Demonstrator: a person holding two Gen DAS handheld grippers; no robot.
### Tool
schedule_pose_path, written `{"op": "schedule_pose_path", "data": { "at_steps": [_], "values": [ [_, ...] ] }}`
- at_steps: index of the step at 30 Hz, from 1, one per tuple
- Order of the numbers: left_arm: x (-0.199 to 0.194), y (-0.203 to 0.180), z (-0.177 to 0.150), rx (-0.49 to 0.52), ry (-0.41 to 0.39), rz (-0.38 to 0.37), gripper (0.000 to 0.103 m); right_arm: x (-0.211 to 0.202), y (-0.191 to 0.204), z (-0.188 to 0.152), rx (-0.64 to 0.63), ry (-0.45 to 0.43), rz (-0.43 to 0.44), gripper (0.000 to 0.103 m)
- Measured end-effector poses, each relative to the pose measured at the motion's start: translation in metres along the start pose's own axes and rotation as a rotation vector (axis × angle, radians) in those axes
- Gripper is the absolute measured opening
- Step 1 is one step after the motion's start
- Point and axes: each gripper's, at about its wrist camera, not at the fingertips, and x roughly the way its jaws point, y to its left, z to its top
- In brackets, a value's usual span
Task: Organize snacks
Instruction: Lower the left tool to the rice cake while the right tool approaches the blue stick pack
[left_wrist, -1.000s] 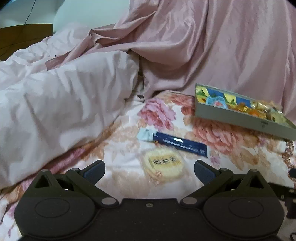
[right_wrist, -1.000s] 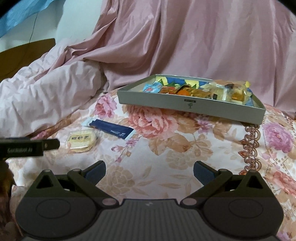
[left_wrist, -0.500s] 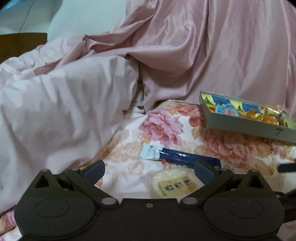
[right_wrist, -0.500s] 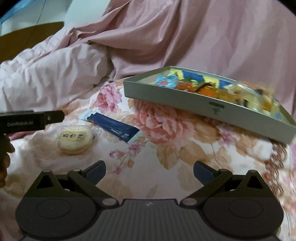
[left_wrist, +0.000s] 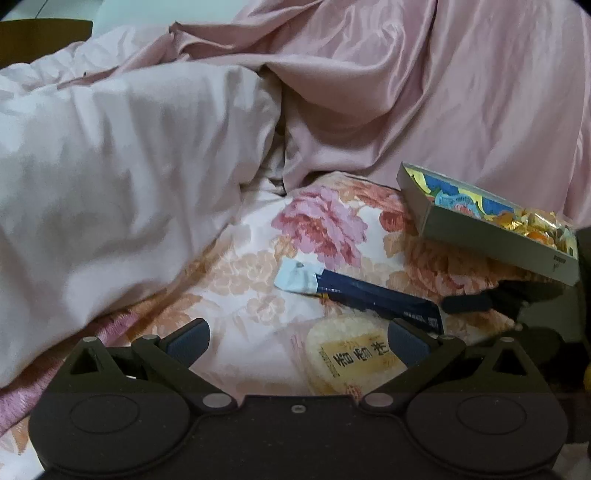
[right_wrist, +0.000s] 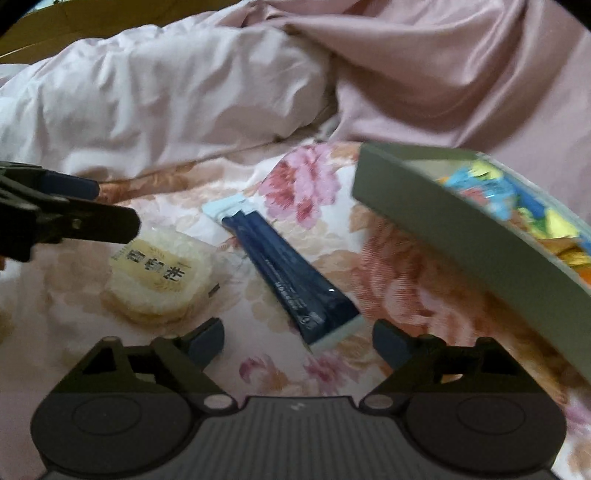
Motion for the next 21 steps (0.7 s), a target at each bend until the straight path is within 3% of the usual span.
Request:
{"op": "schedule_pose_path", "data": {
  "at_steps": [3, 12, 16, 21],
  "values": [
    [0.003, -0.002, -0.002, 0.010, 0.011, -0.005, 0.102, 0.009, -0.008, 0.004, 0.040, -0.011, 0.031, 0.090],
    [0.005, -0.005, -0.005, 0.028, 0.022, -0.026, 0.102, 0.028, -0.015, 0.016, -0.021, -0.025, 0.078, 0.088],
    [0.006, -0.008, -0.006, 0.034, 0.025, -0.036, 0.102, 0.025, -0.014, 0.012, -0.020, -0.027, 0.086, 0.060],
    [0.009, -0.013, -0.008, 0.053, 0.033, -0.046, 0.102, 0.014, -0.011, 0.003, 0.012, -0.015, 0.079, 0.049]
  ]
}}
